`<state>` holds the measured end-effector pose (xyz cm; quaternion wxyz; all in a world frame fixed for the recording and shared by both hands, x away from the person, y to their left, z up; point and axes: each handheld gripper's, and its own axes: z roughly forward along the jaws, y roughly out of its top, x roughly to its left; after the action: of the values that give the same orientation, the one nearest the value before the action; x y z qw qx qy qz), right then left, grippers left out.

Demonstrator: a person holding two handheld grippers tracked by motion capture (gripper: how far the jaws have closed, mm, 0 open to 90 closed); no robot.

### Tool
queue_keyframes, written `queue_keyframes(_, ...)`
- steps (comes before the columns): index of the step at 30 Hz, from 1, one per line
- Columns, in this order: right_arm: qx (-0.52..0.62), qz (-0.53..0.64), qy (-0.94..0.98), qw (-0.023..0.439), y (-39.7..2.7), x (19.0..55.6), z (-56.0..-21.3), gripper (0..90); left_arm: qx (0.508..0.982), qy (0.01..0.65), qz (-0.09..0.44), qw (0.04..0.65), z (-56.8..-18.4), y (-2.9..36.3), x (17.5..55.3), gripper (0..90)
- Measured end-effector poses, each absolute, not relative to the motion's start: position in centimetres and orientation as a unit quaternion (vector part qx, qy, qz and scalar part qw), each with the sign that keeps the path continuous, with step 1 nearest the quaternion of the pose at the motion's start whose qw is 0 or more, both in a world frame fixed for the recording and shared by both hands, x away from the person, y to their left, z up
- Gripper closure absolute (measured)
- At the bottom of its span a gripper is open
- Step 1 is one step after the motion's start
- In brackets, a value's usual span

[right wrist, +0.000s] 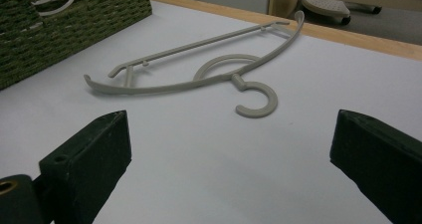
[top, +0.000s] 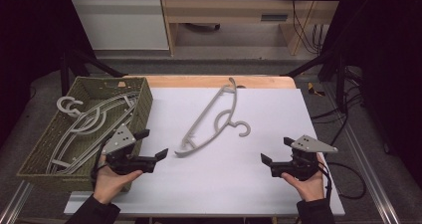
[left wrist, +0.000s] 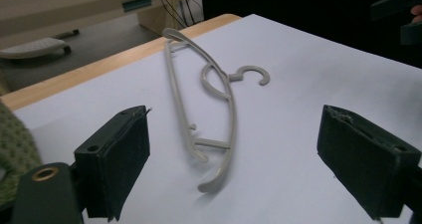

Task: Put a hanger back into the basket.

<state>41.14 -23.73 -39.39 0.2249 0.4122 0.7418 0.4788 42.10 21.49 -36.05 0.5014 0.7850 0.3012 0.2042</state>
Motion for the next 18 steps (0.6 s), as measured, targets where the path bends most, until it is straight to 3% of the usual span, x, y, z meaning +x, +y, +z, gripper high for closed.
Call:
queue_keyframes(4, 0.413, 0.479, 0.741, 0.225, -23.7, 41.1, -39.4, 3.2, 0.791, 0.296, 0.196, 0.498, -36.5, 20.2, 42.8, 19.3)
queue_keyframes(8, 0.413, 0.479, 0.742, 0.223, -23.7, 41.1, -39.5, 3.2, 0.798, 0.296, 0.188, 0.49, -36.9, 19.1, 43.6, 30.9)
queue_keyframes(11, 0.413, 0.478, 0.742, 0.223, -23.7, 41.2, -39.5, 3.2, 0.802, 0.303, 0.185, 0.48, -37.3, 18.3, 44.3, 43.7)
queue_keyframes(13, 0.412, 0.478, 0.743, 0.223, -23.6, 41.2, -39.5, 3.2, 0.808, 0.303, 0.173, 0.474, -37.6, 18.0, 44.8, 56.8)
queue_keyframes(18, 0.411, 0.478, 0.744, 0.222, -23.5, 41.2, -39.6, 3.3, 0.819, 0.308, 0.173, 0.452, -38.5, 16.7, 45.7, 76.1)
